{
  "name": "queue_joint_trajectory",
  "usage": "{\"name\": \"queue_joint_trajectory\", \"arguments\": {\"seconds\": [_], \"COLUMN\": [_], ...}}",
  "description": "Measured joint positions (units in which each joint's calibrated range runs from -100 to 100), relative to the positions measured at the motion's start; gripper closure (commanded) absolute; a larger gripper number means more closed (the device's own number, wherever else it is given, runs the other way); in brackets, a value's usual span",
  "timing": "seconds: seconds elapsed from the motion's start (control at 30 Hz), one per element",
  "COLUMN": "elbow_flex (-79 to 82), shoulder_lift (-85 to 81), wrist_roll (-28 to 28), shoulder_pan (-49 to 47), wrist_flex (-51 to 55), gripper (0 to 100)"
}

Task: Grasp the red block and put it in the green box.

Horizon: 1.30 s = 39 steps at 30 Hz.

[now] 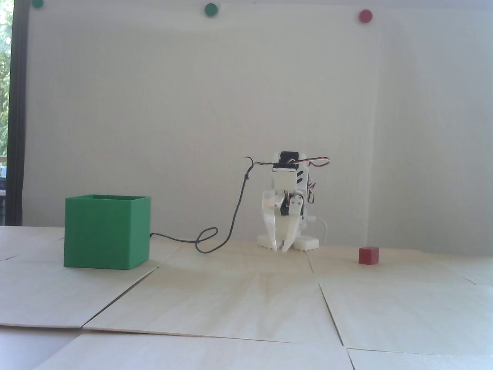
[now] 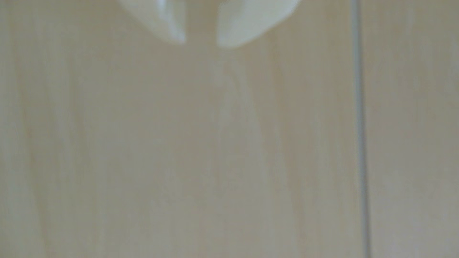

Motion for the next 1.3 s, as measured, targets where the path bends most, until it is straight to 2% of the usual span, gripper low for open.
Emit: {"name": "queue_joint_trajectory", "arguments": {"seconds": [0.7,0.83,1.17,1.3], "elbow_flex": [0.0,0.0,0.0,0.0], "shoulder_lift": [0.0,0.0,-0.3,-0.3], "wrist_roll": [0.1,-0.2,0.0,-1.2], "shoulder_pan": [-0.1,-6.3,-29.0,-31.6], "wrist_flex": [0.0,0.0,-3.0,-3.2], "gripper": [98,98,98,98]}}
